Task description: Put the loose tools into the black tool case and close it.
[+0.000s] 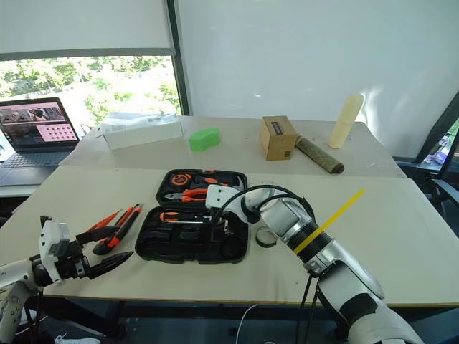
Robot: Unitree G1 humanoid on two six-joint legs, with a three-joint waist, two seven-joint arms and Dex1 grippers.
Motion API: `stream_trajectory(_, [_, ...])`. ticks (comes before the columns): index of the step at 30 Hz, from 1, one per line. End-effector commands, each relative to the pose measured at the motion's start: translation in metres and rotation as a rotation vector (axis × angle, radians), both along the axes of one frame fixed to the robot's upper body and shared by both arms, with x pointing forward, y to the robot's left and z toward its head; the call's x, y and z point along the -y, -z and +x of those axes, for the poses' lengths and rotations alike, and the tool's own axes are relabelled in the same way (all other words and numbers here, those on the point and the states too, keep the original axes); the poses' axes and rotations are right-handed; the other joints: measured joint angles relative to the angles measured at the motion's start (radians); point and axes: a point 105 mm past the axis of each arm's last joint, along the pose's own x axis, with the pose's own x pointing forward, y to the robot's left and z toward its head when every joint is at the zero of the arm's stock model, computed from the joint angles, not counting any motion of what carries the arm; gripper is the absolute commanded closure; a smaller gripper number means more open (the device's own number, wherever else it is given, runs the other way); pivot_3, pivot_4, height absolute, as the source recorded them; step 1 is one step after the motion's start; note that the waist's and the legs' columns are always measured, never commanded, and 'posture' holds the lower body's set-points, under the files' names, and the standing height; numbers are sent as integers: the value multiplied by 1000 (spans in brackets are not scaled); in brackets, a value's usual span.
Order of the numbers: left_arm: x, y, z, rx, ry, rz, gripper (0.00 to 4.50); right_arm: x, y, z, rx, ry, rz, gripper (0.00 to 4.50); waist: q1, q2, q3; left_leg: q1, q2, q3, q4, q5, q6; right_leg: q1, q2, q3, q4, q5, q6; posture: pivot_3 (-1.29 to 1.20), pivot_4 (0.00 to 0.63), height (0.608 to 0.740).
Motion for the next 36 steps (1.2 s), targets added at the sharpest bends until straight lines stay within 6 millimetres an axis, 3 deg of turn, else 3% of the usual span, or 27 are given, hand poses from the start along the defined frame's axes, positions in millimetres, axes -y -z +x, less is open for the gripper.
stream_trajectory(1, [-2,-11,0,44,-4,21,0,14,9,7,-30,57,-40,3534,0,0,0,0,0,0,0,0,0,0,0,0,0,0,0,0,150,740])
stream_trajectory(5, [-3,-11,1,46,-6,21,0,27,12,10,-38,55,-87,3534,2,0,0,1,0,0,0,0,0,0,-1,0,0,0,0,0,150,740])
stream_trajectory(13, [-2,-11,2,57,-11,19,0,18,15,11,-50,32,-105,3534,1,0,0,0,0,-1,-1,0,0,0,-1,0,1,0,-1,0,150,740])
stream_trajectory(15, [-2,-10,1,58,-14,19,0,15,10,11,-51,31,-81,2519,1,0,0,0,0,-1,-1,0,0,0,-1,0,1,0,0,0,150,740])
stream_trajectory(19, [-5,-8,0,50,-23,22,0,10,-13,10,-66,5,-9,1453,-4,0,0,0,0,0,-1,0,0,0,-1,0,1,0,0,0,150,740])
stream_trajectory(24, [-7,-6,-1,41,-29,25,0,11,-50,5,-90,-59,63,1453,-13,1,1,-1,1,0,-2,0,0,-3,-1,0,1,0,-1,0,150,740])
stream_trajectory(27, [-8,-7,1,47,-34,25,0,6,-61,-4,-122,-122,103,1453,-15,1,1,-1,1,-1,-2,0,0,-3,0,0,1,0,-1,0,150,740])
stream_trajectory(31, [-8,-7,2,56,-44,23,0,-4,-51,3,-71,-103,123,2472,-18,1,1,-1,1,-1,-3,0,0,-3,-1,0,1,0,-1,0,150,740])
stream_trajectory(36, [-7,-5,0,50,-50,21,0,-7,-26,9,-64,-68,88,4286,-21,1,1,-2,1,-1,-3,0,0,-3,-1,0,1,0,-1,0,150,740])
